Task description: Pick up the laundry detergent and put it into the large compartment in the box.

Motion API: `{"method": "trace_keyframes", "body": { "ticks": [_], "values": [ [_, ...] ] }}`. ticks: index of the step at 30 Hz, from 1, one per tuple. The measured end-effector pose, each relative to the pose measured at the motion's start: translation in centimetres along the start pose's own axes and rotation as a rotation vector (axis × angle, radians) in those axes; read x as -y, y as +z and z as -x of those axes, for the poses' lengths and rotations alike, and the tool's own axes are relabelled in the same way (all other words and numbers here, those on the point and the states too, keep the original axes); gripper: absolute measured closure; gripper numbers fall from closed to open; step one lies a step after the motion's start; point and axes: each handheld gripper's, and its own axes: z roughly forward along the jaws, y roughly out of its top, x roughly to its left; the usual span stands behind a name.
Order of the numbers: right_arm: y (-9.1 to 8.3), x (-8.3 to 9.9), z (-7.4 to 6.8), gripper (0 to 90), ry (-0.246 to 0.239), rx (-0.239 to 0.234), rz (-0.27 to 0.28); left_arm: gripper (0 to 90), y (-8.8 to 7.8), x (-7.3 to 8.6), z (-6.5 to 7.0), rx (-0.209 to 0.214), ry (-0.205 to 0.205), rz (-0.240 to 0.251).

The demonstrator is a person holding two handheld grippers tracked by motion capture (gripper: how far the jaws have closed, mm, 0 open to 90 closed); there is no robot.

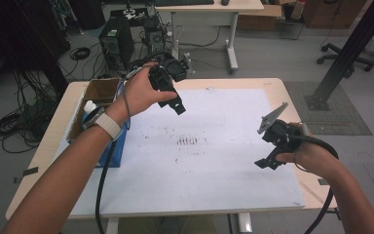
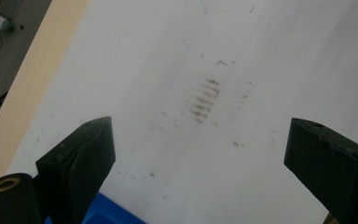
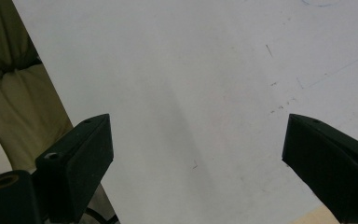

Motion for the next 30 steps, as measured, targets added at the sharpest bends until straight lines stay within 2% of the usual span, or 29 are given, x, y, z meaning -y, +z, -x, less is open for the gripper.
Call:
{"method": "trace_keyframes", "body": {
  "ticks": [30],
  "values": [
    [-0.2, 0.28, -0.17, 8.8, 0.004, 0.009, 0.005, 9.1, 0.0, 0.08, -0.21, 0.005, -0.011, 0.002]
  ]
}}
